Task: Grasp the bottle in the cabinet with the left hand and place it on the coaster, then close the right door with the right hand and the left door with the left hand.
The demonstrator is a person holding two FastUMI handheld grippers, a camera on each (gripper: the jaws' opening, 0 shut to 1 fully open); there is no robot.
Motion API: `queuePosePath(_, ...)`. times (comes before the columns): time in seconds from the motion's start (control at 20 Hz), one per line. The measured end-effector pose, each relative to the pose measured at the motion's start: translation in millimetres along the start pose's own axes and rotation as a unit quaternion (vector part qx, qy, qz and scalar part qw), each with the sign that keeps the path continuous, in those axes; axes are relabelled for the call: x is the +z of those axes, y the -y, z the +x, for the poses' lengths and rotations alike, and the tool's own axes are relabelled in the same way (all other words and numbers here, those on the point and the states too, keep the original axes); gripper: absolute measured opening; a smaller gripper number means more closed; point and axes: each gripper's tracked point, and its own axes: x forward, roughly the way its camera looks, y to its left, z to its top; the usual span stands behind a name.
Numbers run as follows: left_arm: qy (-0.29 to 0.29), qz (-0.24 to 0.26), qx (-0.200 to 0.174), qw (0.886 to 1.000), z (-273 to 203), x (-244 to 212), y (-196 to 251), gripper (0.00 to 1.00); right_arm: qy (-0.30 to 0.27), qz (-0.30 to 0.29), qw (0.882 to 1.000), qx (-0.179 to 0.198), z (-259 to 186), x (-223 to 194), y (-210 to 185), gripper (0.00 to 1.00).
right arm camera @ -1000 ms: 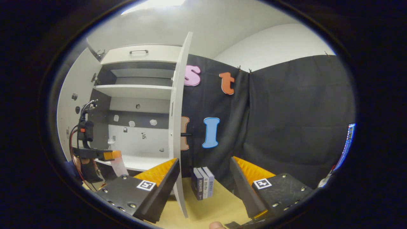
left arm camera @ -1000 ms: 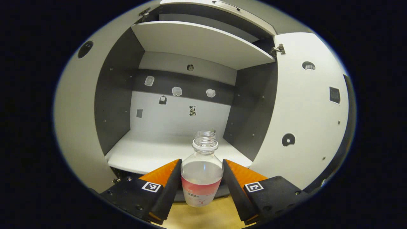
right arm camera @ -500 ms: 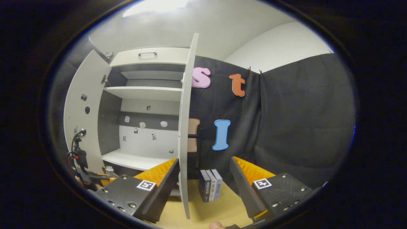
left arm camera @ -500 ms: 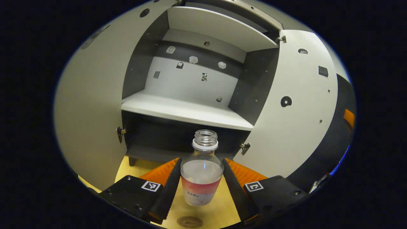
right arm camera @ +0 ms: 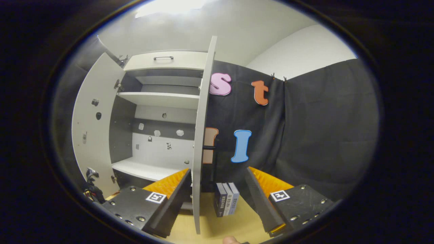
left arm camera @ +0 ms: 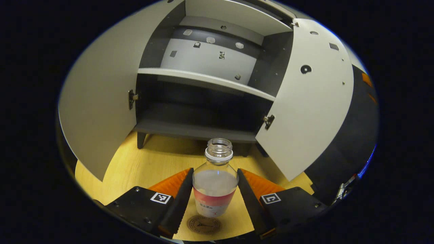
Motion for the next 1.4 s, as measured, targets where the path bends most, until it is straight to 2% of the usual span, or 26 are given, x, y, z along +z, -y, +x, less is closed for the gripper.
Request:
queuePosePath(0.3,-0.062,-0.016,0.024,0.998,5,-62,-11,0.82,-0.003,-0.007,1.0,-0.018,-8,-2,19,0.94)
queuePosePath(0.4,-0.038,-0.013,0.028,0.999,8,-58,-12,0.83,-0.005,-0.008,1.0,-0.026,-10,-3,26,0.94)
queuePosePath(0.45,-0.038,-0.008,0.031,0.999,9,-57,-14,0.85,-0.007,-0.007,1.0,-0.029,-11,-4,29,0.94)
queuePosePath(0.5,-0.045,-0.005,0.031,0.998,9,-63,-13,0.82,-0.008,-0.007,0.999,-0.031,-12,-4,30,0.94)
queuePosePath(0.65,-0.048,-0.001,0.033,0.998,3,-64,-12,0.82,-0.009,-0.005,1.0,-0.029,-11,-5,29,0.94)
queuePosePath(1.1,-0.039,0.013,0.038,0.998,-30,-74,-5,0.82,-0.02,-0.013,1.0,0.007,-5,-16,2,0.96)
queuePosePath(1.2,-0.056,0.007,0.042,0.998,-31,-86,-8,0.82,-0.022,-0.013,1.0,0.011,-4,-18,-1,0.96)
queuePosePath(1.4,-0.051,0.016,0.042,0.998,-32,-85,-5,0.82,-0.028,-0.012,0.999,0.008,-3,-23,2,0.96)
